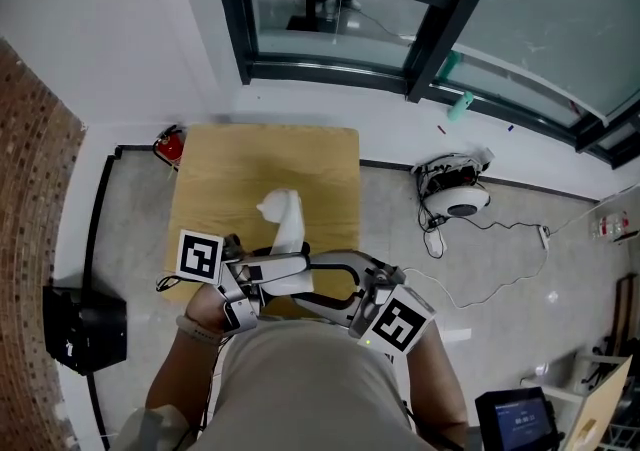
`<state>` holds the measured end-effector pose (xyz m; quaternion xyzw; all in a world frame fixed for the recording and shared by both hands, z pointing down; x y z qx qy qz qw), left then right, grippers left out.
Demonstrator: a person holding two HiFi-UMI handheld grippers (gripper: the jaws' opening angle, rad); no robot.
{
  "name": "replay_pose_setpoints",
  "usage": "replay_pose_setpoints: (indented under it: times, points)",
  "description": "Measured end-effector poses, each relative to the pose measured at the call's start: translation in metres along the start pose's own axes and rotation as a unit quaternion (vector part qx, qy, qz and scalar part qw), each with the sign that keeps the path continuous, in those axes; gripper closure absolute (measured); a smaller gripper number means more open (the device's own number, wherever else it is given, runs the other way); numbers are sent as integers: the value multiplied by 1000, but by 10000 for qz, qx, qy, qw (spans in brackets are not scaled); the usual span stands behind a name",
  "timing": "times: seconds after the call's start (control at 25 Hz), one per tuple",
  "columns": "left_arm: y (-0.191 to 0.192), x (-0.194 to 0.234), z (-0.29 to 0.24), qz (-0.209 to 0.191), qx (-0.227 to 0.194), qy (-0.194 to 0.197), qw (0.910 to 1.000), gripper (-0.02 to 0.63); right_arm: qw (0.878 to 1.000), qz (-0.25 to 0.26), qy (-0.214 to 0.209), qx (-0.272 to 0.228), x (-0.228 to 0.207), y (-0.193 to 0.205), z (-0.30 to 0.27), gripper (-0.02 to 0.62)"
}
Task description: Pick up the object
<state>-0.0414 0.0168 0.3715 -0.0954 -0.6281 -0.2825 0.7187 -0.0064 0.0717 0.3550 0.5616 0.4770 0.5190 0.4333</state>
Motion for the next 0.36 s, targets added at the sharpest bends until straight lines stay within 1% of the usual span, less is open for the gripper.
replay_pose_setpoints:
  times: [0.2,0.36]
  points:
    - [1,3,-3,72,84,-77,9999,95,9998,-83,157,57,-3,1,2,414]
    - [-2,2,-1,142,-47,-60,9999,95,9999,-101,8,60,-4,5,-1,414]
Point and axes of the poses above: the fingertips, and each gripper's own axes: z backward along the fingers, x to its left, y out of its underside, the point moved 3 cm from there along z, backward along the fingers, and after that the axes turned 13 degrees about -x, right-handed, at the moved point
